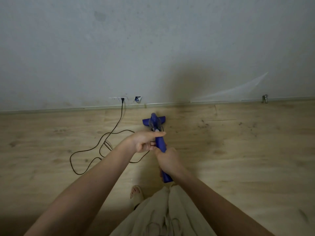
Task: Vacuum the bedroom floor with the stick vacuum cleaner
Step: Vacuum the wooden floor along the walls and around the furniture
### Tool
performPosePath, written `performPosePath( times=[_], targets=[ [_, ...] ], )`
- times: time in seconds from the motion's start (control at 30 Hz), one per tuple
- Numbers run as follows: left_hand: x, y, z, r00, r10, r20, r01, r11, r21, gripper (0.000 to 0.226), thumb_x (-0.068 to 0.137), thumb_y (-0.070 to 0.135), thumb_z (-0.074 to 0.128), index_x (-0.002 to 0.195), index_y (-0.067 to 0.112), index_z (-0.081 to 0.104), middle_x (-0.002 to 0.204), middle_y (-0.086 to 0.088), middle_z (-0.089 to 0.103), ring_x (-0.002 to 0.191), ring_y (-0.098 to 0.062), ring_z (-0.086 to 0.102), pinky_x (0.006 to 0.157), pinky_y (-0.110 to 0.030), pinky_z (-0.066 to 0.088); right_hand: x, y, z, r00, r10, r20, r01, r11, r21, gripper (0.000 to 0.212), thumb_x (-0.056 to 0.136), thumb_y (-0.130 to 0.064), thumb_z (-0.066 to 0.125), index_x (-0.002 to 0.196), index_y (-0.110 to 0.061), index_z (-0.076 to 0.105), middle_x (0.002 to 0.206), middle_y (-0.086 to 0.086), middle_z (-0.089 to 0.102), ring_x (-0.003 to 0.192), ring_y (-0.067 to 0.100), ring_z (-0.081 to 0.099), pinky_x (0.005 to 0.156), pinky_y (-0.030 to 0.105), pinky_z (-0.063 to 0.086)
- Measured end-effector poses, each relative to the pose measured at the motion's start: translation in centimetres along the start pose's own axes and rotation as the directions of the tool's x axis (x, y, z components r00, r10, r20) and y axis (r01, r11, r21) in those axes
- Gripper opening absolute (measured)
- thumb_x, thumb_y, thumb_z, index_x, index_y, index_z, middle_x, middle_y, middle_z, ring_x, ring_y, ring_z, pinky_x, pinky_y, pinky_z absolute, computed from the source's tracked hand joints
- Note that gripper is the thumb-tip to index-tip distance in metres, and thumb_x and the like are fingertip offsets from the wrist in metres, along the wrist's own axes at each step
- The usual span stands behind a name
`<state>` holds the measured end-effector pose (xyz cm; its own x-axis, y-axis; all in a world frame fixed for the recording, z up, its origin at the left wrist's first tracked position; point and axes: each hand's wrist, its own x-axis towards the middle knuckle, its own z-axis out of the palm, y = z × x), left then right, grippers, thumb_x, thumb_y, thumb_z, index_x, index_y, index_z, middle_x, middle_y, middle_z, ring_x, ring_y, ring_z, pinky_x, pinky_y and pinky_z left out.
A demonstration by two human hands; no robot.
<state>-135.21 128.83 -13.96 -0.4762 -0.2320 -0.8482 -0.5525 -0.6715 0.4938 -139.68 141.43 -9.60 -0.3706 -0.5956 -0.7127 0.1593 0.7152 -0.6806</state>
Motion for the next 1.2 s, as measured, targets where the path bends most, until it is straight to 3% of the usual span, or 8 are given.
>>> performPosePath(
  times=[0.2,0.33,0.53,0.77,0.87,0.93,1.03,1.2],
  targets=[
    [0.7,-0.1,-0.9,0.998,0.025,-0.059,-0.028,0.999,-0.045,0.03,0.091,0.022,0.063,0.115,0.003,0.055,0.085,-0.013,0.066,0.08,-0.022,0.065,0.084,-0.033,0.052,1.5,0.2,1.7,0.998,0.065,-0.009,-0.064,0.996,0.063,0.016,0.1,-0.028,0.048,0.088,-0.017,0.047,0.068,0.005,0.05,0.05,0.015,0.048,0.039,0.021,0.041],
    [1.4,-0.6,-1.0,0.989,0.055,-0.138,-0.061,0.997,-0.041,0.026,0.093,0.018,0.06,0.115,0.004,0.053,0.085,-0.013,0.063,0.075,-0.023,0.063,0.095,-0.044,0.048,2.8,0.9,3.0,0.994,0.1,-0.037,-0.098,0.994,0.051,0.018,0.098,-0.037,0.05,0.095,-0.019,0.047,0.071,0.004,0.052,0.051,0.016,0.05,0.039,0.022,0.042],
    [1.7,-0.8,-2.5,0.986,0.039,-0.162,-0.051,0.996,-0.069,0.028,0.092,0.015,0.062,0.115,0.002,0.055,0.087,-0.015,0.061,0.079,-0.027,0.06,0.093,-0.044,0.051,3.7,1.3,5.0,0.995,0.075,-0.064,-0.073,0.996,0.041,0.013,0.098,-0.033,0.051,0.098,-0.02,0.048,0.071,0.001,0.053,0.055,0.014,0.051,0.052,0.028,0.047],
    [1.6,-0.7,-1.7,0.987,0.051,-0.151,-0.056,0.998,-0.026,0.029,0.094,0.017,0.06,0.117,0.001,0.053,0.088,-0.013,0.062,0.077,-0.023,0.063,0.086,-0.04,0.053,3.1,0.9,3.7,0.993,0.116,-0.025,-0.116,0.993,0.002,0.018,0.1,-0.034,0.049,0.09,-0.018,0.047,0.068,0.003,0.048,0.049,0.014,0.046,0.037,0.021,0.04],
    [1.1,-0.6,-0.4,0.988,0.065,-0.141,-0.068,0.998,-0.016,0.029,0.094,0.017,0.059,0.118,0.001,0.052,0.088,-0.013,0.062,0.078,-0.023,0.063,0.085,-0.04,0.053,2.5,0.8,2.5,0.989,0.142,-0.038,-0.144,0.988,-0.051,0.022,0.1,-0.037,0.048,0.101,-0.015,0.047,0.07,0.002,0.049,0.051,0.014,0.047,0.038,0.021,0.039],
    [0.8,-0.4,0.1,0.989,0.079,-0.127,-0.083,0.996,-0.02,0.03,0.094,0.016,0.059,0.119,0.002,0.051,0.088,-0.013,0.063,0.076,-0.023,0.064,0.078,-0.038,0.054,1.8,0.3,1.7,0.99,0.133,-0.036,-0.135,0.988,-0.072,0.024,0.1,-0.038,0.047,0.107,-0.015,0.046,0.072,0.002,0.05,0.052,0.014,0.048,0.036,0.02,0.039],
    [0.2,-0.3,-0.3,0.99,0.083,-0.113,-0.087,0.996,-0.034,0.032,0.092,0.014,0.061,0.12,0.001,0.051,0.088,-0.016,0.065,0.073,-0.023,0.066,0.063,-0.032,0.056,0.0,-0.9,1.3,0.994,0.107,-0.012,-0.107,0.993,-0.044,0.018,0.1,-0.034,0.048,0.099,-0.016,0.045,0.07,0.004,0.048,0.051,0.015,0.047,0.033,0.016,0.038],
    [-0.7,-1.4,-1.7,0.994,0.064,-0.084,-0.068,0.997,-0.043,0.035,0.088,0.015,0.067,0.117,-0.002,0.057,0.092,-0.016,0.058,0.08,-0.025,0.054,0.079,-0.035,0.051,-3.0,-1.8,1.9,0.995,0.096,0.033,-0.097,0.995,0.023,0.018,0.099,-0.029,0.051,0.088,-0.016,0.046,0.067,0.007,0.047,0.044,0.016,0.046,0.032,0.017,0.038]
  ],
)
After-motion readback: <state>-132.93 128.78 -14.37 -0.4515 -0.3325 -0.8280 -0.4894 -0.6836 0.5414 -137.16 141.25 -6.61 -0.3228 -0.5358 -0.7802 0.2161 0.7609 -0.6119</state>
